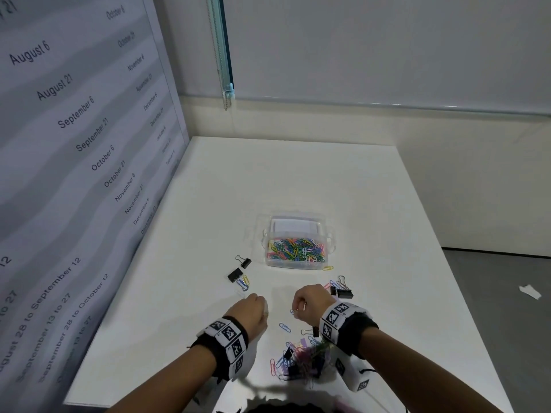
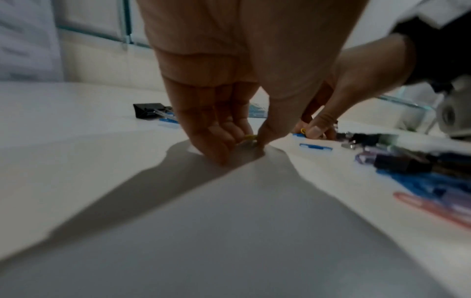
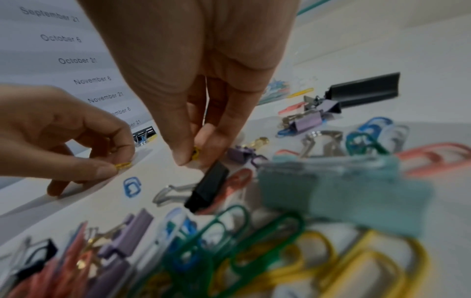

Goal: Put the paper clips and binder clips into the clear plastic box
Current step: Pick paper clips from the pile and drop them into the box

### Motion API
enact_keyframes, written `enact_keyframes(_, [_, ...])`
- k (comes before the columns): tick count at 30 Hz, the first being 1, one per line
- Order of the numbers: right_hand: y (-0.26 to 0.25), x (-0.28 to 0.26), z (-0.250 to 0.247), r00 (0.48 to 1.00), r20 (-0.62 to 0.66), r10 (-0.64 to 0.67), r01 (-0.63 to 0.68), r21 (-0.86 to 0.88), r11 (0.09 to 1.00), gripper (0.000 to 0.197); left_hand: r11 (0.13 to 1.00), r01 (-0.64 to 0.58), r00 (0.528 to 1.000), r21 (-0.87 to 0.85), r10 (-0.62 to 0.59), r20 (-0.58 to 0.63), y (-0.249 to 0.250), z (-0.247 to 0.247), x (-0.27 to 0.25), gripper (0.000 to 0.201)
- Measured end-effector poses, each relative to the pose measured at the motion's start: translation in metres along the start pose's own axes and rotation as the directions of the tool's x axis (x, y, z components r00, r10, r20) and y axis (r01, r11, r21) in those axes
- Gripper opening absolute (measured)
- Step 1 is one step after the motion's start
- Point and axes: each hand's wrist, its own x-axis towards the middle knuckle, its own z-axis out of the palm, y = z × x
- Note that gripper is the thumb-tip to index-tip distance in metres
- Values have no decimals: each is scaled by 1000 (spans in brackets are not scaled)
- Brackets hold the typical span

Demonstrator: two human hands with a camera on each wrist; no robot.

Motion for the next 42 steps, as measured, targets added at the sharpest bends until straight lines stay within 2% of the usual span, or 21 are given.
enact_keyframes(3, [-4,-2,3,1000,12,8,-7,-74,997,10,994,-6,1000,106,3,30,7,-4,3,30])
enact_keyframes(8, [-4,-1,5,1000,6,8,-8,-68,998,15,979,-10,997,206,-5,72,11,-13,10,35])
enact_keyframes(12, [-3,-1,4,999,46,18,-14,-72,997,17,990,13,995,139,-26,92,9,-19,13,38])
enact_keyframes(15, [-4,0,5,996,84,25,-15,-120,993,31,998,11,995,68,-18,102,6,-22,14,32])
enact_keyframes(22, [-3,-1,5,996,91,-10,23,-142,990,29,998,-7,992,55,0,123,4,-25,13,20])
enact_keyframes(27, [-5,0,4,995,101,-3,22,-182,983,32,991,-14,994,131,0,107,4,-25,17,30])
enact_keyframes(30, [-5,0,4,997,74,-20,34,-191,981,34,999,-10,995,35,6,100,5,-41,22,14])
enact_keyframes(31, [-5,-1,5,997,74,-20,34,-190,981,34,1000,1,997,-15,0,82,7,-49,23,5])
enact_keyframes(34, [-3,-2,4,997,74,-24,36,-165,986,35,971,7,995,-240,-31,-96,12,-74,33,2])
enact_keyframes(37, [-1,-5,2,997,76,-24,35,-158,987,35,903,-75,962,-423,-47,-271,22,-101,45,16])
enact_keyframes(40, [1,-7,1,997,72,-4,16,-163,987,36,881,-107,936,-461,-68,-346,32,-116,55,23])
enact_keyframes(42, [3,-8,1,998,57,8,1,-156,988,36,895,-127,932,-428,-40,-360,34,-113,57,26])
